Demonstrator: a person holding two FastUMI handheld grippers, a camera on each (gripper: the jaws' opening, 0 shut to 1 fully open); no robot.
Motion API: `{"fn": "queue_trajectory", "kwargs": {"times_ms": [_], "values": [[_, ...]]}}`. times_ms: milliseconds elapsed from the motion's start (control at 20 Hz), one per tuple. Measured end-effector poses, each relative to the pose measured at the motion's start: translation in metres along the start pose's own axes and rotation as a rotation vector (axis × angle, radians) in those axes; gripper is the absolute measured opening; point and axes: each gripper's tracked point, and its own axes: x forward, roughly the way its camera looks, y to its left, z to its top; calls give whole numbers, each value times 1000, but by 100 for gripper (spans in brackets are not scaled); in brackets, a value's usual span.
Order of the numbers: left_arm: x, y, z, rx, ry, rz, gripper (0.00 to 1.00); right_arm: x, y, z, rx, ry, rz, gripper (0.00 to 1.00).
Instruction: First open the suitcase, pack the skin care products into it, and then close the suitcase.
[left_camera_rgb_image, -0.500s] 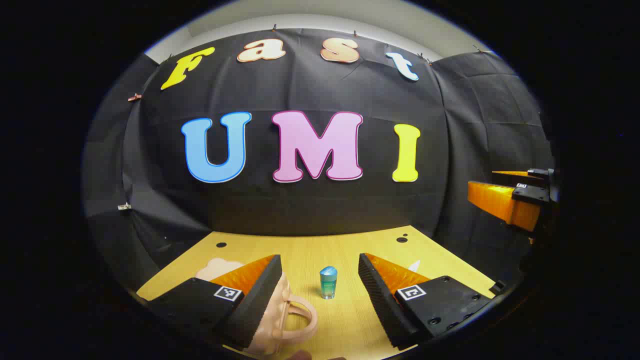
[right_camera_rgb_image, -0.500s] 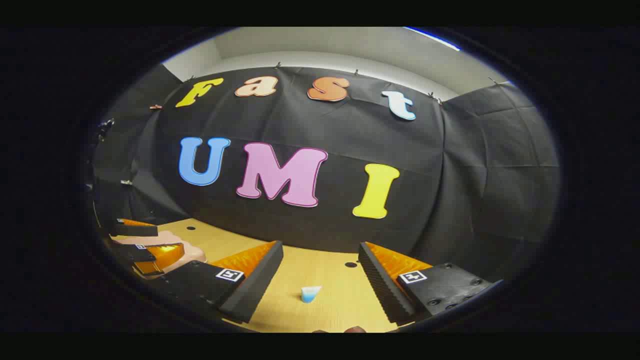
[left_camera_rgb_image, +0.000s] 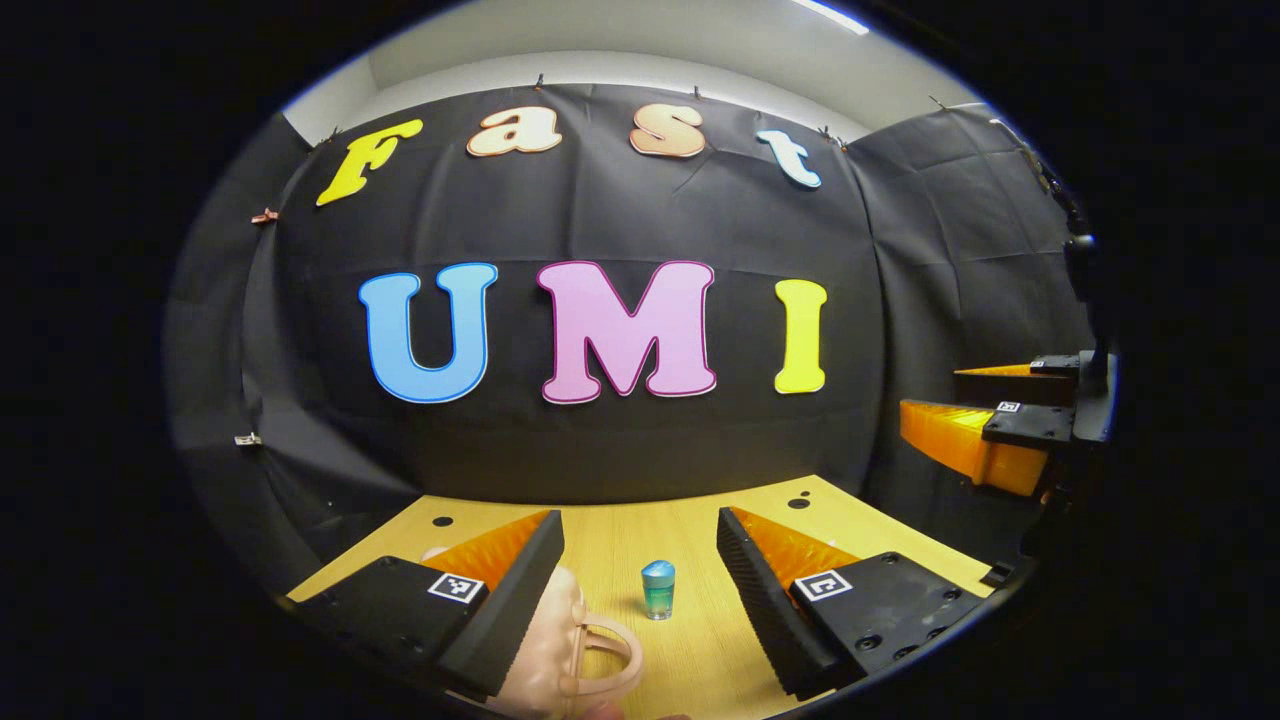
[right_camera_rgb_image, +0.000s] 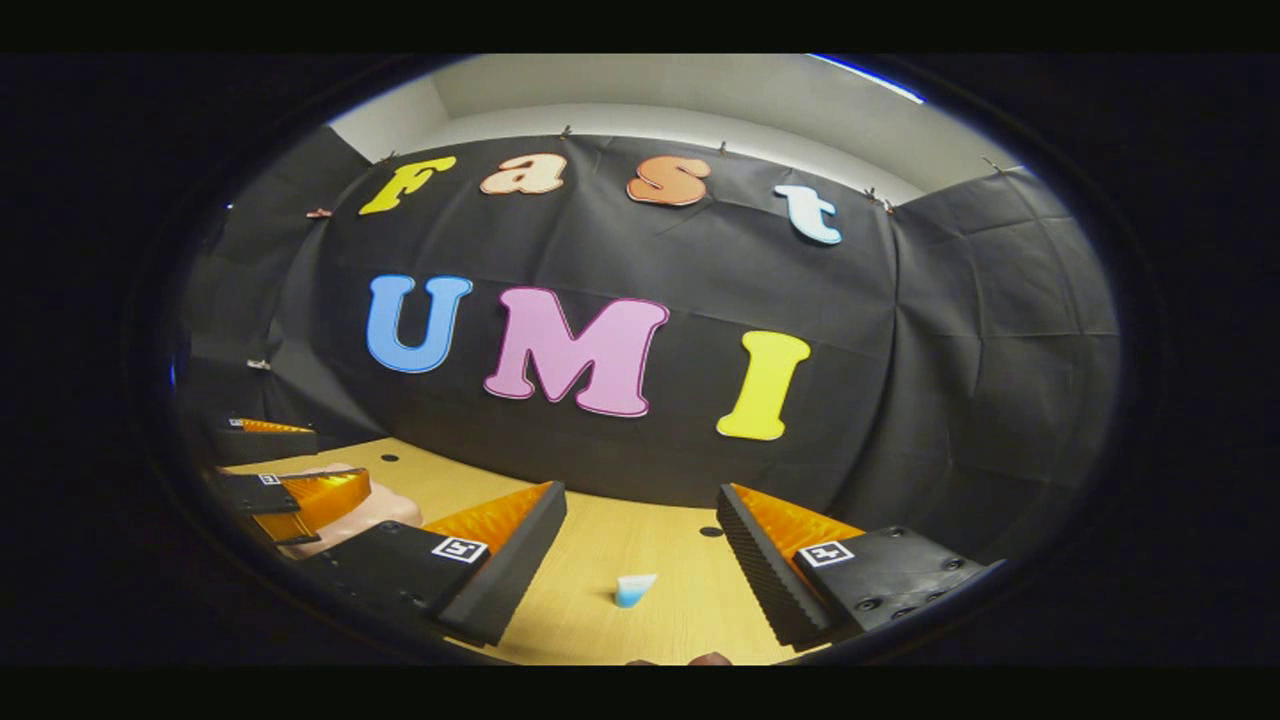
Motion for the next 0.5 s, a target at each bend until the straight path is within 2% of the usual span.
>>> {"fn": "queue_trajectory", "kwargs": {"times_ms": [250,300,500], "values": [[-2,8,9,6,-31,-5,97,0,11,2,7,1,3,96],[-3,10,9,1,-32,-8,97,1,15,3,5,-2,6,99],[-3,15,5,-17,-20,-6,97,3,24,7,-3,-9,15,96]]}}
